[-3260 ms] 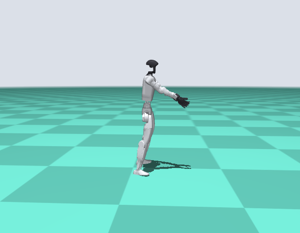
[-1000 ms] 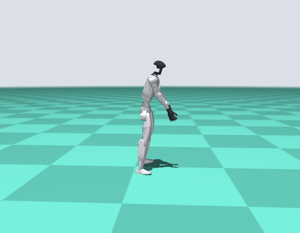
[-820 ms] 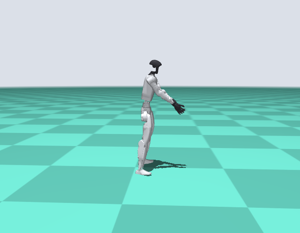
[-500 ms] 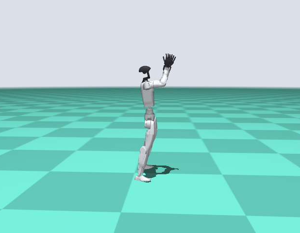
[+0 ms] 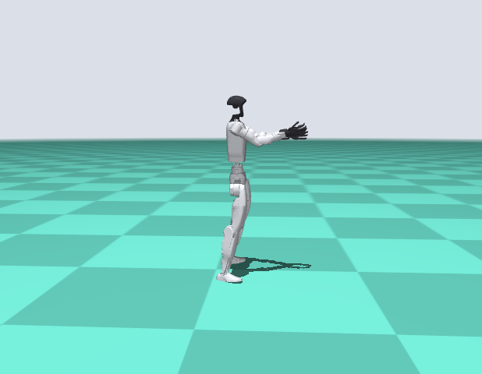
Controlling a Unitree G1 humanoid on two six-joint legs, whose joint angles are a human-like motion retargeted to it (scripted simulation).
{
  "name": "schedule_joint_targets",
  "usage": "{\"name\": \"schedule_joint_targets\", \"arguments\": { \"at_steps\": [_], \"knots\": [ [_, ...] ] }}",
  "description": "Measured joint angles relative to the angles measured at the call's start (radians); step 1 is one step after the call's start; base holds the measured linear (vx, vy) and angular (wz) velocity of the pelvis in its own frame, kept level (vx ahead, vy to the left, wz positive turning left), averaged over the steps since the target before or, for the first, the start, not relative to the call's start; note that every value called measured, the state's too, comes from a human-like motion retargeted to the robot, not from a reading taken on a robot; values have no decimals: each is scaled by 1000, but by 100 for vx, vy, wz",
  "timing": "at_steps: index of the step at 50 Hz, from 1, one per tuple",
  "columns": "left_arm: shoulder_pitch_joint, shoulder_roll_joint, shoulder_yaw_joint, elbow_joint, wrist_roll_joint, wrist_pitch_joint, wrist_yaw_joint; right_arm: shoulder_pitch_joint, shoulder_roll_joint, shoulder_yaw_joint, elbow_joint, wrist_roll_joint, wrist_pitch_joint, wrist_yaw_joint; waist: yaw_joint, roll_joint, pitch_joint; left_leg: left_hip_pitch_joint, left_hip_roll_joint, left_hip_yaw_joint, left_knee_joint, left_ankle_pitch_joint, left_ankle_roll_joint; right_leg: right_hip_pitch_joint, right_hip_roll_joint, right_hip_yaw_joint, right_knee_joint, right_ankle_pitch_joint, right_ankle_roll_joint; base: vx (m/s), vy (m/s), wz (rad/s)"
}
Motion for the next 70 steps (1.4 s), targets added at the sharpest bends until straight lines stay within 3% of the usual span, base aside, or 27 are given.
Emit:
{"name": "schedule_joint_targets", "arguments": {
  "at_steps": [4, 9, 13, 16, 20, 22, 25, 30, 35, 42, 47, 53, 60, 70],
  "knots": [
    [171, -91, 43, 167, -89, 7, -21, 189, 60, 20, 136, 4, 14, 2, -5, -8, 73, -28, -1, -6, -12, 12, -3, -28, 3, -2, -4, 12, -5, -12, 1, 7],
    [330, -141, 69, 244, -61, 11, -22, 356, 127, 11, 212, 35, -4, 22, -9, -28, 138, -58, -4, -11, -30, 24, -5, -60, 7, -5, -12, 20, -15, -8, 0, 6],
    [359, -127, 57, 281, -66, 35, -29, 351, 167, -2, 301, 114, -5, 19, -16, -35, 135, -70, -5, -10, -31, 26, -2, -72, 8, -1, -15, 19, -24, 0, 0, 0],
    [312, -92, 42, 294, -76, 58, -42, 270, 178, -37, 362, 150, 5, 14, -20, -24, 98, -67, -2, -7, -23, 22, 2, -70, 7, 3, -10, 14, -26, 0, 0, 0],
    [170, -4, -54, 284, 11, 137, -106, 91, 148, -46, 378, 161, 48, 54, -20, -4, 33, -54, 2, -5, -6, 13, 11, -55, 6, 5, -2, 4, -21, 0, 0, 0],
    [66, 22, -49, 209, -149, 83, -41, -17, 104, -33, 323, 186, 24, -1, -8, 1, 4, -46, 4, -8, -1, 13, 11, -41, 6, 0, -1, 3, -17, 3, -1, 4],
    [-118, 94, -134, 55, -185, 25, 15, -178, -7, 42, 134, 164, -3, -43, 11, 7, -16, -35, 6, -16, 5, 10, 7, -19, 7, -14, -2, 1, -4, 6, -2, 15],
    [-412, 246, -210, -286, 21, -92, 67, -412, -222, 89, -279, -47, -50, -32, 27, -3, -66, -28, 11, -36, 10, 9, -14, 10, 11, -41, -3, -5, 16, 7, -2, 21],
    [-670, 336, -252, -454, 189, -103, 114, -676, -349, 133, -437, -232, -38, -59, 15, -28, -108, -28, 15, -46, 13, 5, -20, 20, 14, -53, -4, -17, 11, 5, -2, 11],
    [-856, 330, -246, -441, 262, -77, 188, -870, -385, 178, -408, -238, -56, -97, 27, -37, -90, -23, 20, -39, 18, 4, -17, 20, 17, -43, 1, -27, 4, 0, 0, 0],
    [-751, 313, -207, -399, 258, -81, 151, -773, -328, 144, -356, -213, -69, -59, 15, -33, -76, -14, 22, -33, 22, 4, -13, 20, 17, -31, 7, -30, 1, -1, 0, -1],
    [-440, 218, -188, -227, 107, -93, 54, -433, -226, 94, -221, -112, -73, -29, -1, -39, -61, -10, 22, -36, 23, 7, -11, 24, 17, -29, 12, -27, 1, -7, 0, 0],
    [-137, -12, -170, 201, -180, 22, -49, -72, -89, 51, 103, 40, 31, -45, 11, -36, 77, -15, 23, -43, 29, 12, -3, 23, 18, -29, 12, -14, -8, -10, 1, 2],
    [294, -122, -32, 434, -110, 101, -14, 291, 162, -24, 448, 188, 17, 4, -54, -28, 214, -75, 21, -17, 12, 33, 6, -65, 23, 9, 2, 18, -29, -8, 1, -13]
  ]
}}
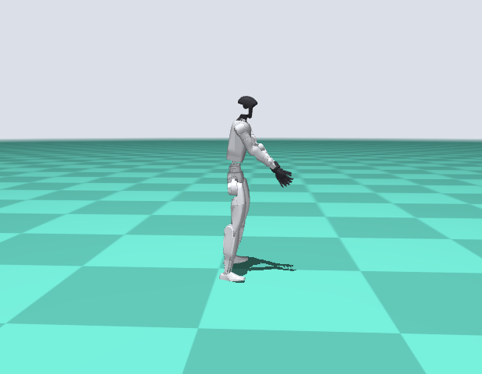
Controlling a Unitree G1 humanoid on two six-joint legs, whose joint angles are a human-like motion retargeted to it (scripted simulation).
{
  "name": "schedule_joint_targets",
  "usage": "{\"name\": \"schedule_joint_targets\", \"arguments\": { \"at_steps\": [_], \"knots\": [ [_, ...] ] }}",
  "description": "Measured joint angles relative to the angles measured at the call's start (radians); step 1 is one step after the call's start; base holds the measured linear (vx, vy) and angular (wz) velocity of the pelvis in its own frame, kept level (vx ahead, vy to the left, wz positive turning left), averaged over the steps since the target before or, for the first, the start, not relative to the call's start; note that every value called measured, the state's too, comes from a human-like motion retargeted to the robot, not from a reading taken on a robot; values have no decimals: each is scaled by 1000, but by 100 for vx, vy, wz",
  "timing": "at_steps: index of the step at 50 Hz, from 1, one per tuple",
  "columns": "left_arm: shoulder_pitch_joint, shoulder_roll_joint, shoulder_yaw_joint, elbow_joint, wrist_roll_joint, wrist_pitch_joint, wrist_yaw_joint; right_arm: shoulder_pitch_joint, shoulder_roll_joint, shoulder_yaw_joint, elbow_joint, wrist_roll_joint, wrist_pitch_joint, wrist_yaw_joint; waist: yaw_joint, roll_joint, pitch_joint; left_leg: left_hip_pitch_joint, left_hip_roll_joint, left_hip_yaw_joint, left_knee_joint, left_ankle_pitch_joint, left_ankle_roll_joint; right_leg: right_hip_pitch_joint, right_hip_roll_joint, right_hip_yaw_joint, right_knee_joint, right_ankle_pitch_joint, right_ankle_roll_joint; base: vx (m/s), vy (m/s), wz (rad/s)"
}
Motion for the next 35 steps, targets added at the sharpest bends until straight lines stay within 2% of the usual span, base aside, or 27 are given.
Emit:
{"name": "schedule_joint_targets", "arguments": {
  "at_steps": [5, 11, 18, 24, 30, 35],
  "knots": [
    [24, 0, 5, 37, -10, 35, 2, -11, 34, -17, 106, 105, 0, 17, -23, -18, 8, -15, -8, 12, -23, 10, 5, -28, 0, 10, -11, 10, -6, 0, 0, 0],
    [-147, 65, -91, -43, -79, 50, 2, -224, -32, -21, 96, 138, 24, 3, -25, -14, -89, -5, -8, 9, -28, 12, -2, -15, 0, 2, -14, 9, -4, 0, 0, 0],
    [-601, 280, -247, -346, -174, -77, 64, -680, -239, 118, -205, 112, -37, -46, 13, -6, -182, 19, 1, 10, -7, 0, -9, 13, 1, -3, -3, -2, 18, 7, -1, -1],
    [-971, 475, -320, -635, 28, -205, 129, -1005, -420, 195, -544, -93, -123, -60, 29, -3, -266, 20, 5, 6, -9, -6, -22, 19, 4, -13, -2, -11, 35, 11, -1, 5],
    [-1247, 528, -353, -715, 148, -222, 187, -1281, -523, 262, -624, -214, -120, -107, 47, -2, -282, 21, 6, -8, -13, -13, -28, 36, 7, -35, -9, -20, 32, 9, 0, 15],
    [-1289, 526, -358, -681, 135, -219, 194, -1337, -525, 289, -577, -196, -123, -122, 55, 1, -271, 27, 8, -22, -3, -22, -31, 57, 7, -52, -8, -26, 32, 4, 0, 9]
  ]
}}
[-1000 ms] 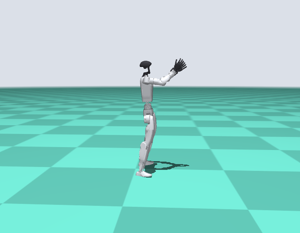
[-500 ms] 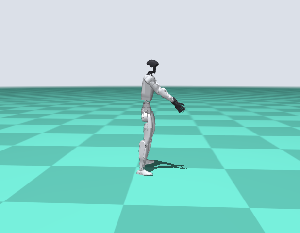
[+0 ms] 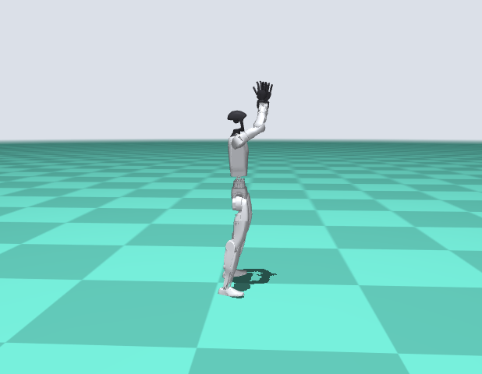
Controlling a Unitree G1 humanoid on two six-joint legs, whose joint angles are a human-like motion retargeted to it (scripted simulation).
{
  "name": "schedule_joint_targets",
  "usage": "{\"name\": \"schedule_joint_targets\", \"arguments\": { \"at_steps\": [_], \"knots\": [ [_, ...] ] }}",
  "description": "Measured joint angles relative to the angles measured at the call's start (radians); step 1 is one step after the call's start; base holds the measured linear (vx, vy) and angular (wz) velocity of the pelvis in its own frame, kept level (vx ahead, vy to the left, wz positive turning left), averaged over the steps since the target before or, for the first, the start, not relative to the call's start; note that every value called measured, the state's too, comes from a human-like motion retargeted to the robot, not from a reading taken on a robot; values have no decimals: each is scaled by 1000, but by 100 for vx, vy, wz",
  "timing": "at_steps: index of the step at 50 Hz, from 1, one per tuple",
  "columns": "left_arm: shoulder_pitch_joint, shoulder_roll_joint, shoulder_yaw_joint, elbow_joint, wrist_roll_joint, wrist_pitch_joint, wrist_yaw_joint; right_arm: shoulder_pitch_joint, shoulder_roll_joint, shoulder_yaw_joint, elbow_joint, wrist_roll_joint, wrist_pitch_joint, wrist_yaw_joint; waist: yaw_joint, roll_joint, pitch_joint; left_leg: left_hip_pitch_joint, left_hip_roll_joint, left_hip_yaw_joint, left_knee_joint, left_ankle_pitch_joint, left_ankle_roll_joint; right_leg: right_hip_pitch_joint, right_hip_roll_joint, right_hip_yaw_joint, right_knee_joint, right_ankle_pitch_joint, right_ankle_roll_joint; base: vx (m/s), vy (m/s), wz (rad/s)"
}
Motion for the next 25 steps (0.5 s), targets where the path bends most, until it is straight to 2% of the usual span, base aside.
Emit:
{"name": "schedule_joint_targets", "arguments": {
  "at_steps": [5, 10, 15, 20, 25],
  "knots": [
    [147, -38, 28, 62, -16, 25, -51, 162, 44, -36, 43, 63, -13, 35, 8, -5, 10, 15, -1, -7, 7, -7, 4, 23, -3, -7, 1, -5, -2, 0, 0, 0],
    [440, -127, 71, 183, -98, 62, -133, 486, 139, -90, 106, 147, 4, 78, 5, -13, 14, 24, -3, -11, 12, -7, 6, 36, -6, -10, 4, -5, 0, 0, 0, 0],
    [687, -297, 174, 381, -223, 119, -185, 738, 225, -108, 286, 226, 73, 107, 18, -18, 108, 28, -2, -12, 14, -4, 11, 37, -5, -6, 10, -3, -13, -6, 0, -1],
    [908, -414, 289, 546, -244, 198, -172, 935, 356, -195, 493, 266, 145, 105, 0, -3, 206, 18, -1, -6, 0, 8, 16, 12, -3, 5, 18, 6, -23, -7, 1, -6],
    [1111, -487, 360, 628, -200, 245, -166, 1125, 447, -272, 586, 317, 143, 105, -37, 12, 248, 1, -5, -2, -16, 15, 26, -21, -4, 15, 26, 9, -34, -1, 0, -1]
  ]
}}
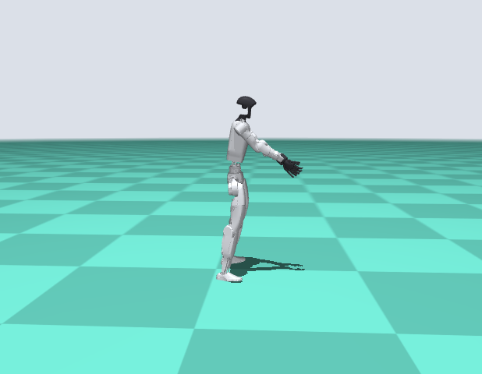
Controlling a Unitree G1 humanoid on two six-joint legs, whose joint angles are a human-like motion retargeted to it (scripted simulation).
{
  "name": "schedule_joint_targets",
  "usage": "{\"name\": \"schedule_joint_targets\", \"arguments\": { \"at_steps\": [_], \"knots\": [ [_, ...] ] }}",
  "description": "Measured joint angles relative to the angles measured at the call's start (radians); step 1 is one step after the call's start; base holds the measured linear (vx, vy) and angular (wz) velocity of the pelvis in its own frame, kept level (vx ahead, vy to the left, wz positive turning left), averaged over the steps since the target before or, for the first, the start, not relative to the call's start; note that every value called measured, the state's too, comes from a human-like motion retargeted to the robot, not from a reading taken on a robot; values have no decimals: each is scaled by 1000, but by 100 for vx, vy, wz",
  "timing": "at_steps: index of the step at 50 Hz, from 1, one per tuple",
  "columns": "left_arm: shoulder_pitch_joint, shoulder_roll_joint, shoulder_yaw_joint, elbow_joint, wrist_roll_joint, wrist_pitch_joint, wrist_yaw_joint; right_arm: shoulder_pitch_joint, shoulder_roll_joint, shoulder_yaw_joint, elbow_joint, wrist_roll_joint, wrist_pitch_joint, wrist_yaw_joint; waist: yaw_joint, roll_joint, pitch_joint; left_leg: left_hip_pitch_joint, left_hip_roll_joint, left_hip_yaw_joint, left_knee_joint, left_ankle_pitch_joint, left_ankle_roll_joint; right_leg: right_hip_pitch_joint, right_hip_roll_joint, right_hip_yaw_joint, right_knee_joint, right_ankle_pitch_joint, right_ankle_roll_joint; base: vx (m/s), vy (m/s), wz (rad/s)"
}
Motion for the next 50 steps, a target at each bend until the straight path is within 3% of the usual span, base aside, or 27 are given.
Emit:
{"name": "schedule_joint_targets", "arguments": {
  "at_steps": [6, 11, 15, 20, 26, 33, 40, 46, 50],
  "knots": [
    [37, -52, 63, 98, 37, 19, 34, 80, 19, -23, 64, 56, -13, 11, -42, 4, -27, -13, -4, -14, 5, 0, -6, -1, -7, -15, 8, -6, -8, 2, 0, 6],
    [-131, -3, -52, 71, -28, 35, 14, -87, -60, 77, 48, 80, 15, 45, -49, 2, -109, -1, -4, -28, 17, -7, -16, 29, -11, -37, 9, -13, -5, 8, 0, 16],
    [-369, 101, -202, -48, -155, -26, 41, -329, -172, 169, -79, 175, -45, -11, -27, 7, -187, 9, -2, -30, 21, -11, -23, 50, -8, -49, -1, -13, 11, 10, -1, 4],
    [-705, 274, -304, -266, -140, -139, 51, -664, -338, 251, -303, 61, -118, -18, 10, 1, -278, 15, 3, -16, 16, -15, -31, 52, -1, -43, -19, -9, 33, 10, -2, -12],
    [-1116, 456, -414, -539, 88, -258, 120, -1058, -522, 343, -570, -127, -221, -20, 57, -14, -288, 21, 8, 10, 6, -22, -40, 42, 8, -23, -36, -12, 42, 9, -2, -19],
    [-1344, 573, -475, -663, 263, -286, 199, -1317, -526, 368, -649, -296, -224, -91, 45, -11, -292, 34, 11, 32, 4, -28, -43, 36, 9, -5, -30, -21, 45, 5, -1, -10],
    [-1195, 545, -440, -609, 223, -244, 182, -1182, -465, 328, -586, -233, -205, -86, 44, -16, -283, 60, 14, 43, 18, -36, -34, 52, 4, 6, -13, -29, 45, 0, 0, 0],
    [-803, 446, -355, -502, 80, -195, 63, -801, -363, 263, -479, -95, -165, -16, 45, -16, -292, 81, 10, 44, 23, -38, -21, 70, 0, 11, -9, -31, 43, 0, 0, 0],
    [-481, 361, -253, -432, -122, -126, -22, -546, -226, 213, -349, -15, -64, 5, 17, -8, -277, 85, 7, 41, 24, -38, -9, 75, -3, 12, -10, -28, 38, -7, 0, 0]
  ]
}}
